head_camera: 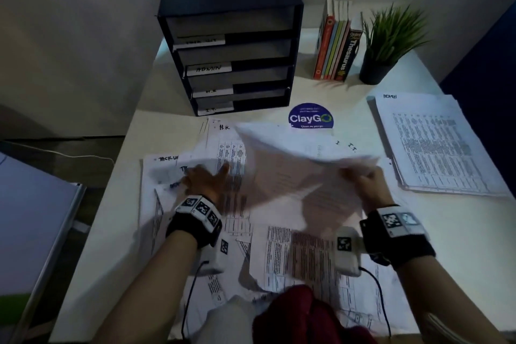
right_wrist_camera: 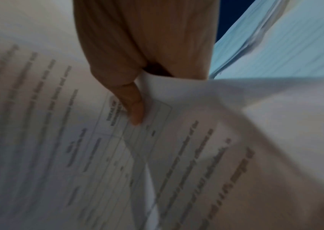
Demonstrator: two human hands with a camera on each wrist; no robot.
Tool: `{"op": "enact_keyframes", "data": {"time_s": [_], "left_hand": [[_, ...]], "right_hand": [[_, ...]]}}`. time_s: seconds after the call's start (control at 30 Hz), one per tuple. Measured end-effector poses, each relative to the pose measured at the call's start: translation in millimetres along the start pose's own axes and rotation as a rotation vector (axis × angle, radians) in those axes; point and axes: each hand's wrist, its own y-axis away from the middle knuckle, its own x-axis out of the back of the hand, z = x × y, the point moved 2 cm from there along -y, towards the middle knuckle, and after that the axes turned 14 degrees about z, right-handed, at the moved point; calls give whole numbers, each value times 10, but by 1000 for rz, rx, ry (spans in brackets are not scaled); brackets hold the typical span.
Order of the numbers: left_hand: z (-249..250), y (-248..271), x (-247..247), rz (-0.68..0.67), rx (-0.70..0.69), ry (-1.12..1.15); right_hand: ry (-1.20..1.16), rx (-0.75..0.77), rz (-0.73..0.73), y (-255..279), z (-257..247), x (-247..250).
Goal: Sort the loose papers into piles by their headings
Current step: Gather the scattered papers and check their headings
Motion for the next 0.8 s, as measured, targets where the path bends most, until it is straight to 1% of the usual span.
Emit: {"op": "enact_keyframes", "data": {"time_s": [0.07,0.1,0.17,0.23,0.3,0.4,0.5,0.6,0.63,0.7,0.8], "left_hand": [[-47,10,38,15,72,-46],[-62,9,52,21,96,-67],[-54,-25,64,31,108,-102],[11,-59,102,5,133,-146],[61,-106,126,-24,149,-194],[124,-140,86,-35,96,-162],[193,-96,16,-44,-18,24],[295,31,29,-36,-95,124],[348,78,73,-11,-136,127],[500,156,269,112,-244,120],[792,240,815,396,-410,213]], "right_hand": [[-23,-84,-45,-119,75,195],[-7,-100,-50,-164,152,292],[57,-109,2,-181,298,445],[145,-176,15,-127,461,534],[290,-229,2,-68,600,508],[455,-161,30,-49,665,387],[493,-121,2,-18,636,206],[526,-109,-10,38,581,84],[540,-111,-16,67,547,68],[521,-113,-34,96,496,50],[437,-90,-70,156,391,55]]}}
